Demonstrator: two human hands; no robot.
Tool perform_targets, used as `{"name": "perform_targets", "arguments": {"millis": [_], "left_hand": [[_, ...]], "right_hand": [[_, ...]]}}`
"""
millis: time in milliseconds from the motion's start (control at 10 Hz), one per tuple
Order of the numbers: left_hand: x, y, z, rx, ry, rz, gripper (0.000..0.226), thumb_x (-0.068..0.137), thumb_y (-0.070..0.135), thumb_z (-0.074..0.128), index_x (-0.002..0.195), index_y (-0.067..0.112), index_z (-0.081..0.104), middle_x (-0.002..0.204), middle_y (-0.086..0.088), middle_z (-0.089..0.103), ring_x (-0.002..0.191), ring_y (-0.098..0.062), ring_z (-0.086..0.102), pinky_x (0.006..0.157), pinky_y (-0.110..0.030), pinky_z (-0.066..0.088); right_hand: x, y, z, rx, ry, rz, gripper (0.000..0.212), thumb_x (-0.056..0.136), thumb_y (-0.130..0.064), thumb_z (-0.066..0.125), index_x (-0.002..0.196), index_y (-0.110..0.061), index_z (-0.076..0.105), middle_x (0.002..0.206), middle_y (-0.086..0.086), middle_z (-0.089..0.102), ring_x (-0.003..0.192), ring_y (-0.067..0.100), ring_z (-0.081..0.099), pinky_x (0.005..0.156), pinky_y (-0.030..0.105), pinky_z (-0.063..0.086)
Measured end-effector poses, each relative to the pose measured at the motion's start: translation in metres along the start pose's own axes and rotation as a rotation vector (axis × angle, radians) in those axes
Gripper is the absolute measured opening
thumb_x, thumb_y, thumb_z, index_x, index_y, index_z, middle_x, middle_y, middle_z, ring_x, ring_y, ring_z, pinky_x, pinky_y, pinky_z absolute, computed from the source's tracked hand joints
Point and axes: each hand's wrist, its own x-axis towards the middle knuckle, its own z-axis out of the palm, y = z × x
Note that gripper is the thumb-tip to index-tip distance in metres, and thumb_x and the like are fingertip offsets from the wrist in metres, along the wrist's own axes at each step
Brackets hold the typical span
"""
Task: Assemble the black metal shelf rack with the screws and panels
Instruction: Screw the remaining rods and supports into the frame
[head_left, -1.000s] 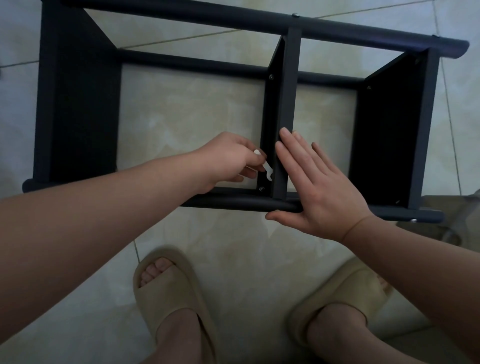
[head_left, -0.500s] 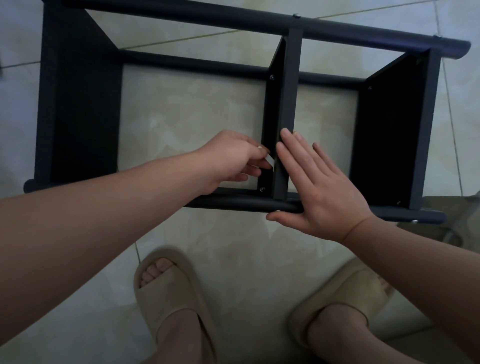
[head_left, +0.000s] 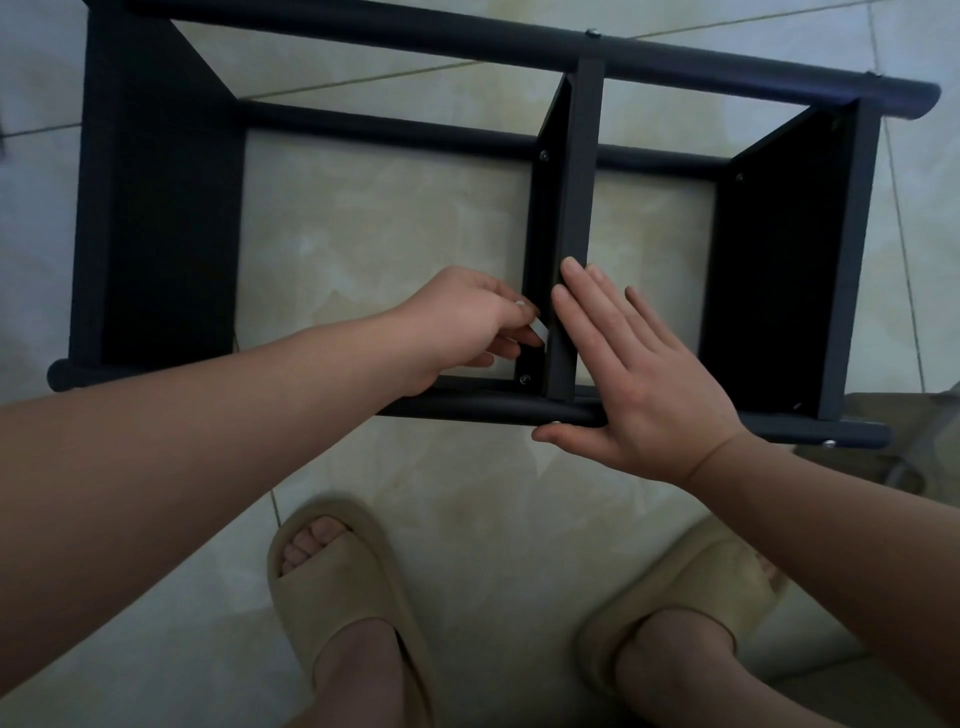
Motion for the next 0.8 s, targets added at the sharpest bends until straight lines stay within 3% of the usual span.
{"name": "perform_targets", "arguments": {"millis": [600,800], "left_hand": [[0.0005,-0.0028,0.0037,0.010,-0.087,-0.032,0.015,0.101,0.023,0.055,0.091,0.017,0.063,0.074,0.007,0.075,0.075,-0.010,0.067,0.077,-0.029,0.049],[-0.0005,-0.0016,-0.0003,0.067,-0.127,-0.029,0.016,0.103,0.023,0.052,0.096,0.015,0.064,0.080,0.006,0.076,0.075,-0.008,0.066,0.073,-0.025,0.048]], "right_hand": [[0.0002,-0.0013,-0.0024,-0.005,-0.015,0.004,0.105,0.091,-0.074,0.048,0.160,-0.001,0.019,0.170,0.013,0.008,0.158,0.029,0.008,0.123,0.057,0.024],[0.0003,-0.0012,-0.0024,-0.005,-0.012,0.005,0.105,0.091,-0.074,0.048,0.160,-0.001,0.019,0.170,0.014,0.009,0.158,0.029,0.009,0.123,0.056,0.025]]}}
